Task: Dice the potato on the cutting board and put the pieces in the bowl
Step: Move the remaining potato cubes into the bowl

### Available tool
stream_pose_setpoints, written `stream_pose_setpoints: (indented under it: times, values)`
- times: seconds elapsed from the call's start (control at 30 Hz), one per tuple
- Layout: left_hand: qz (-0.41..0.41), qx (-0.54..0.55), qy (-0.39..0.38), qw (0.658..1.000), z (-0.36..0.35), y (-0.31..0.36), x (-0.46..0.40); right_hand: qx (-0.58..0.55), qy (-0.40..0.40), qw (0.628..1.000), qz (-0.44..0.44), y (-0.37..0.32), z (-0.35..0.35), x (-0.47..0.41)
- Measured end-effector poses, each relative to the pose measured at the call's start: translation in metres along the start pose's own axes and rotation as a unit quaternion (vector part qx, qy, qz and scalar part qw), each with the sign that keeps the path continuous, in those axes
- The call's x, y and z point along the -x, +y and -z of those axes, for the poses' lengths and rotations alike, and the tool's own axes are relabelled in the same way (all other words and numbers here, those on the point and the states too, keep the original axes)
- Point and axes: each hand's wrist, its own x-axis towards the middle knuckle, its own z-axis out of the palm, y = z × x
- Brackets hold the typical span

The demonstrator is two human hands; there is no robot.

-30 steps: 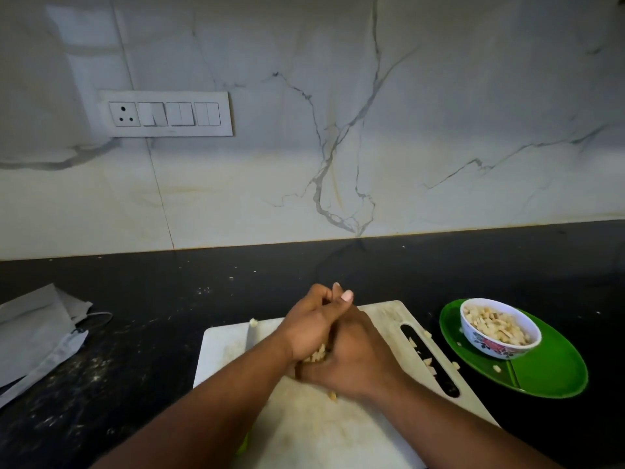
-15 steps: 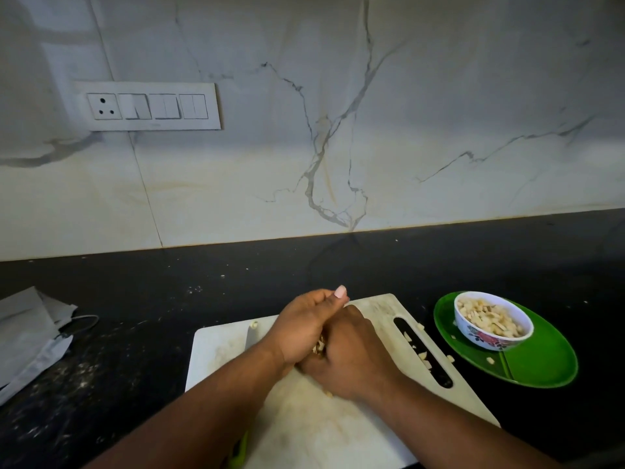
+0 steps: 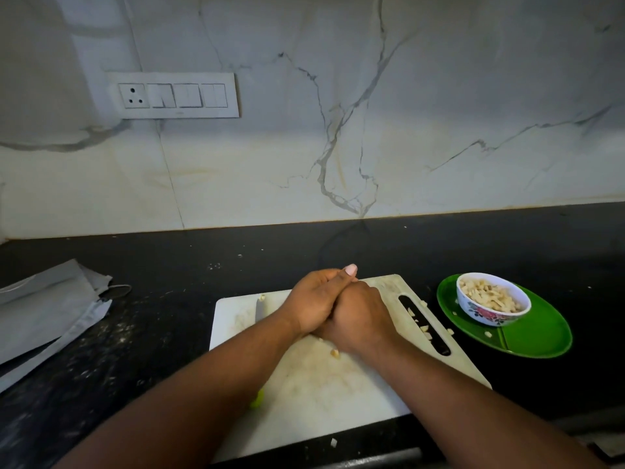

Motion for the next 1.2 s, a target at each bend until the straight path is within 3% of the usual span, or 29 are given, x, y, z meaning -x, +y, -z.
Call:
stream_pose_setpoints:
  times: [0.1, 0.23, 0.53, 0.8, 1.0, 1.2]
  values:
    - [0.006, -0.039, -0.007, 0.999, 0.001, 0.001, -0.004, 0.003, -0.027, 0.999, -0.035, 0.001, -0.009, -0.004]
    - [0.084, -0.065, -0.035, 0.994, 0.005, 0.017, -0.006, -0.018, -0.057, 0.996, -0.062, 0.006, -0.006, -0.008]
    - [0.081, -0.103, 0.046, 0.99, -0.017, 0.056, -0.018, -0.041, -0.095, 0.994, -0.032, 0.016, 0.004, -0.032]
    - [0.061, -0.014, 0.048, 0.997, -0.071, 0.097, -0.049, -0.058, -0.055, 0.997, -0.012, 0.058, 0.079, -0.047]
    - [0.038, 0.04, 0.023, 0.998, -0.142, 0.124, -0.086, -0.059, -0.022, 0.994, -0.085, 0.121, 0.128, -0.057]
    - [0.03, 0.156, 0.029, 0.987, -0.201, 0.095, -0.102, -0.13, 0.014, 0.979, -0.157, 0.171, 0.142, -0.034]
